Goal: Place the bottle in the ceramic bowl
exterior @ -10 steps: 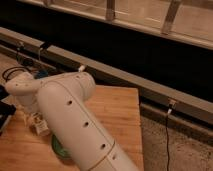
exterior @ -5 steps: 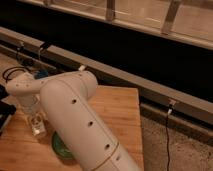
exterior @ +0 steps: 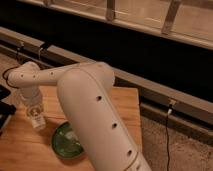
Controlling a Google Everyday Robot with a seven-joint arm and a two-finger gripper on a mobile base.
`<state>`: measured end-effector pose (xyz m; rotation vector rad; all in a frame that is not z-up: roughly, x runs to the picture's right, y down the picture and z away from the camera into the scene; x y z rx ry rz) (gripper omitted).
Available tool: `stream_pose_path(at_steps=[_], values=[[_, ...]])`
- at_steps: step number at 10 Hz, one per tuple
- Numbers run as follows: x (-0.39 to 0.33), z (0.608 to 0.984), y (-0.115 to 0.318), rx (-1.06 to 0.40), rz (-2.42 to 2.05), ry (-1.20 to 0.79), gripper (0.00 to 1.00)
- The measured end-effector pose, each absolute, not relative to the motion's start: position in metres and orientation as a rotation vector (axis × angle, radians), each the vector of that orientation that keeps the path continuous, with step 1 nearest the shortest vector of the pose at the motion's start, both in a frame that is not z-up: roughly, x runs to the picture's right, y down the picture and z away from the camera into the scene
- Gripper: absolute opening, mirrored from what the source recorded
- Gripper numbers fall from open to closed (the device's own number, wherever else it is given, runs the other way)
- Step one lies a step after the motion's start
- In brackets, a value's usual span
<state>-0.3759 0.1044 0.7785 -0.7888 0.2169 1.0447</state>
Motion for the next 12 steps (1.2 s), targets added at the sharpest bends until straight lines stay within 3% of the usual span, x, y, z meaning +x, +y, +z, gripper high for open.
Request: stream_pose_path(at_steps=[2, 5, 12], values=[[-0.347, 0.75, 0.078, -0.73, 1.064, 0.182, 0.0], [-0.304, 0.719, 0.074, -0.693, 1.087, 0.154, 0.0], [-0.212, 0.672, 0.143, -0.684, 1.147, 0.294, 0.0]])
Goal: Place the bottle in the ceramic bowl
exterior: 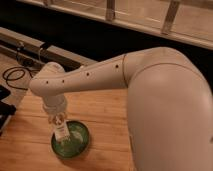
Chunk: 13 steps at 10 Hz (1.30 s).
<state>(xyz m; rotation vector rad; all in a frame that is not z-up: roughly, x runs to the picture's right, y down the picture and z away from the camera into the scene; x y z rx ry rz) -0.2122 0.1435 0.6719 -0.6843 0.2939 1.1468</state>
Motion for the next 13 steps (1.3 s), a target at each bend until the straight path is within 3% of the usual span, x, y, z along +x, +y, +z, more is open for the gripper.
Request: stream_pose_path(at_steps=[3, 5, 10, 12, 13], values=[[-0.193, 0.667, 0.173, -0.714, 1.175, 0.35, 0.0], [-0.194, 0.666, 0.173, -0.715, 1.172, 0.348, 0.11], [-0.194, 0.667, 0.173, -0.716, 1.173, 0.35, 0.62], [-0.194, 0.667, 0.173, -0.716, 1.172, 0.35, 0.78], [-0.194, 0.667, 0.173, -0.716, 1.172, 0.35, 0.8]])
